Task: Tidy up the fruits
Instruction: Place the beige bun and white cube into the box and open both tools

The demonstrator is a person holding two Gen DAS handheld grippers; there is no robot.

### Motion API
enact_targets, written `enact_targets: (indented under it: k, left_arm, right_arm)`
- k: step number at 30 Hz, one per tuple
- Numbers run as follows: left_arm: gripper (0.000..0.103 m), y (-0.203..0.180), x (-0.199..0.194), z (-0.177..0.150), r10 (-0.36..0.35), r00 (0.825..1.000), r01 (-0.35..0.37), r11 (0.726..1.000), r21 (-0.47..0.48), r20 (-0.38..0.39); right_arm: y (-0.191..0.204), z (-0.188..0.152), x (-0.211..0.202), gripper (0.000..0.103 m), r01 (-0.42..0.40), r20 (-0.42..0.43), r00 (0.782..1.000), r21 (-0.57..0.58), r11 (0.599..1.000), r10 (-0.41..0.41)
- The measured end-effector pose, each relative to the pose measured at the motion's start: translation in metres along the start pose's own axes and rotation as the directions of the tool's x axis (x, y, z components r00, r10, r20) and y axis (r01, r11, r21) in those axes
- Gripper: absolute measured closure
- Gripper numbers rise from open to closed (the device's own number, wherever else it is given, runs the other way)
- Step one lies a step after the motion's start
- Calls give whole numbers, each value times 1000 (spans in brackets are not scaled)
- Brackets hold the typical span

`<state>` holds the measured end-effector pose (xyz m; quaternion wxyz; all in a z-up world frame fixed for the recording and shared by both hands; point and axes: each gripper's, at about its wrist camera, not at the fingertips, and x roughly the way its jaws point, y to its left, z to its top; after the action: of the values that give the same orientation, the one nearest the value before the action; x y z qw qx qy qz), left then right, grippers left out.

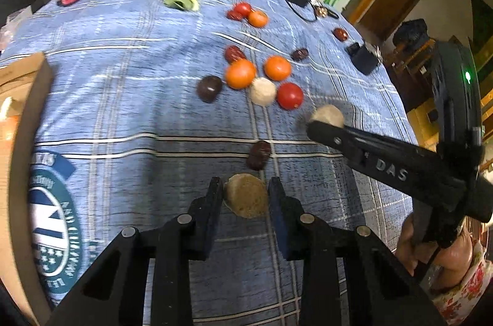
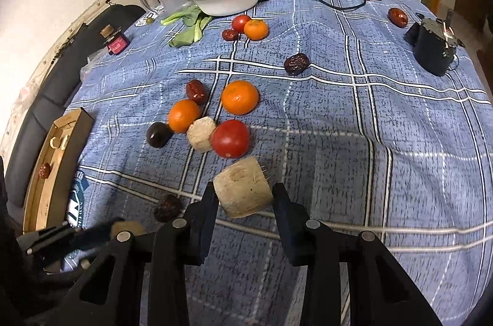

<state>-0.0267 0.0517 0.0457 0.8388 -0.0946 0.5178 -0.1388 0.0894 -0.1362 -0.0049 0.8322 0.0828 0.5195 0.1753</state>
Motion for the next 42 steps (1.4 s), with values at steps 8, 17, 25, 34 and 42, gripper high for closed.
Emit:
enact_targets:
  k: [8, 17, 25, 34, 42]
  left_arm:
    - [74, 49, -40, 2, 33, 998, -29, 998, -63, 56]
    - [73, 165, -109, 0, 156, 979, -123, 965, -231, 131]
    - [73, 250, -126, -13, 231, 969, -193, 928, -319, 85]
    - [73, 292, -112, -22, 222, 975, -204, 921, -332, 16]
    - [73, 298, -107, -17, 198, 980, -183, 930, -319, 14]
  right_arm:
    - [50, -2, -10, 64, -48, 8, 999, -31, 998, 49]
    - [176, 3, 0, 64, -189, -20, 982, -166, 968, 188]
    - [278, -10, 40, 63, -273, -116, 961, -260, 926, 250]
    - [318, -20, 82, 63, -249, -164, 964, -274, 929, 210]
    - [330, -24, 99, 63, -210, -166, 972, -292, 933, 167]
